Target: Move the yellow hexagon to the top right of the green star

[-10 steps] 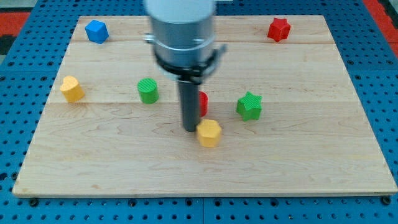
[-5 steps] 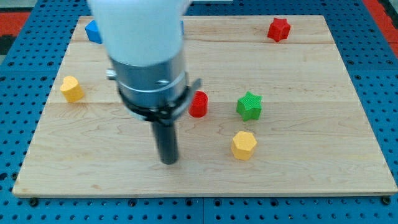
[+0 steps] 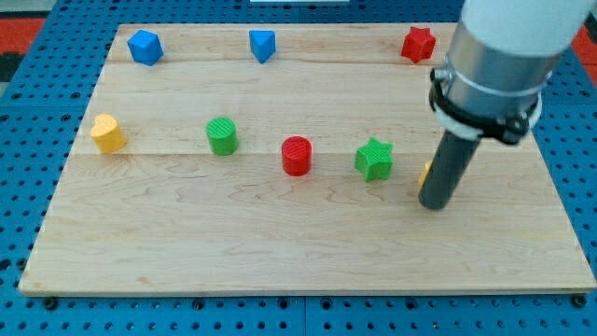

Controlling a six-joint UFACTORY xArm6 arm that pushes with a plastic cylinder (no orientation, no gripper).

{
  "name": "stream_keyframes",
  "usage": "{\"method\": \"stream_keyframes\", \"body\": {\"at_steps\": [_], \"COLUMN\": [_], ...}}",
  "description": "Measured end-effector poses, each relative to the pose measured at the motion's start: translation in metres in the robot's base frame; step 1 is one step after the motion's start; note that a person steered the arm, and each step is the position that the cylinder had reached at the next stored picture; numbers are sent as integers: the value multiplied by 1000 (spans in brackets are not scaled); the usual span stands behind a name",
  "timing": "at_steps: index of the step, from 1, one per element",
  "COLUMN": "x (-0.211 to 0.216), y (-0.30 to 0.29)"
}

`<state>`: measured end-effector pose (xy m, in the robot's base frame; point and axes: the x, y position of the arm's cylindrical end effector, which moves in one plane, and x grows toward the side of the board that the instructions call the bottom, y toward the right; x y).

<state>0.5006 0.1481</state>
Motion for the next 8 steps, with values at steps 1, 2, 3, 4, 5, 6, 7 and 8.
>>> {"method": "stream_keyframes", "body": {"at_steps": [1, 2, 3, 4, 5, 6, 7, 8], "x": [-36, -77, -85, -43, -86, -112, -107, -106], "y": [10, 39, 49, 72, 110, 117, 69, 40]}}
